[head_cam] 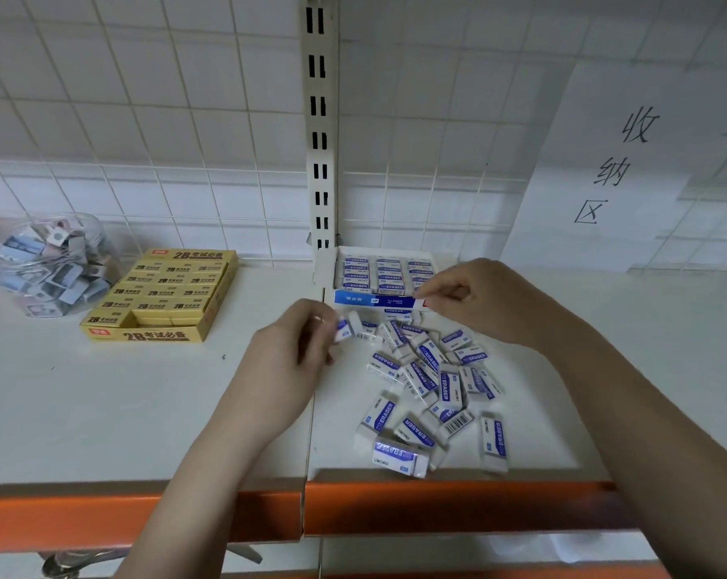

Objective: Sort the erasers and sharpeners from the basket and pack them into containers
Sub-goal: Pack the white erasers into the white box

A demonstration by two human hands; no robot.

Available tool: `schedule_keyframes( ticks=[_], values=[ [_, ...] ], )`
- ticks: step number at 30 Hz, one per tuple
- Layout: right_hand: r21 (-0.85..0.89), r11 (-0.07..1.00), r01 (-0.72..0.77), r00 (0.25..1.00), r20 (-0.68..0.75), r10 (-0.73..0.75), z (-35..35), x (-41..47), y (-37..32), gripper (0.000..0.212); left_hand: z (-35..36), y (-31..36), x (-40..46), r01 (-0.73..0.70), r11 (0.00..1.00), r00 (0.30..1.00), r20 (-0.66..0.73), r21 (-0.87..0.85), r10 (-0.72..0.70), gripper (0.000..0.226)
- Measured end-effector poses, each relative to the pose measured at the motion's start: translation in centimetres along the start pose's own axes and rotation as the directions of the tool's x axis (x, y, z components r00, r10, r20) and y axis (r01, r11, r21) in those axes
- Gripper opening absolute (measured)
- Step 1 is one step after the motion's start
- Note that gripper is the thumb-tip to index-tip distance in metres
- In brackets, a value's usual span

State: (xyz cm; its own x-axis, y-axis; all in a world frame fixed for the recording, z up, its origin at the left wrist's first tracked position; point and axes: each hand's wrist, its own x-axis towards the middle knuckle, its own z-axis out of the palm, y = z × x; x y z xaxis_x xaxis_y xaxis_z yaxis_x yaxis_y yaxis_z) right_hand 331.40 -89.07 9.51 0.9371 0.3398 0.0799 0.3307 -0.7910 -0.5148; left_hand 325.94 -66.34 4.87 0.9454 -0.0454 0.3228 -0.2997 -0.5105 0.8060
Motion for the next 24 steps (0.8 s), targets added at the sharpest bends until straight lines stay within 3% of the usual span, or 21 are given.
schedule_keyframes(
  ticks=[4, 8, 14, 19, 21, 24],
  values=[
    [-0.096, 0.992, -0.077, 0.953, 0.284, 0.101, -0.8, -3.1, -0.1, 0.035, -0.5, 1.0, 1.5, 0.003, 0.998, 1.000, -0.001, -0.067, -0.003, 0.027],
    [-0.126, 0.985, -0.121, 0.939, 0.308, 0.155, -0.5, -4.8, -0.5, 0.053, -0.4, 1.9, 2.9, 0.035, 0.991, 0.997, 0.071, -0.132, -0.026, 0.022],
    [-0.103, 0.982, -0.156, 0.967, 0.188, 0.173, 0.8, -6.2, -0.6, 0.056, 0.0, 1.9, 3.6, 0.043, 0.991, 0.975, 0.222, -0.123, -0.015, 0.027],
    [-0.130, 0.985, -0.117, 0.986, 0.106, 0.131, 1.8, -6.6, -0.8, 0.051, 0.2, 1.4, 3.5, 0.018, 0.993, 0.971, 0.241, -0.114, 0.010, 0.033],
    [-0.037, 0.993, -0.114, 0.993, 0.019, 0.115, 1.9, -6.8, -0.8, 0.047, 0.1, 1.2, 3.5, 0.013, 0.993, 0.974, 0.226, -0.114, 0.013, 0.036],
    [0.274, 0.952, -0.133, 0.973, -0.147, 0.178, 2.1, -7.0, -0.7, 0.040, -0.1, 1.1, 3.5, 0.001, 0.997, 0.980, 0.198, -0.082, 0.015, 0.038]
  ],
)
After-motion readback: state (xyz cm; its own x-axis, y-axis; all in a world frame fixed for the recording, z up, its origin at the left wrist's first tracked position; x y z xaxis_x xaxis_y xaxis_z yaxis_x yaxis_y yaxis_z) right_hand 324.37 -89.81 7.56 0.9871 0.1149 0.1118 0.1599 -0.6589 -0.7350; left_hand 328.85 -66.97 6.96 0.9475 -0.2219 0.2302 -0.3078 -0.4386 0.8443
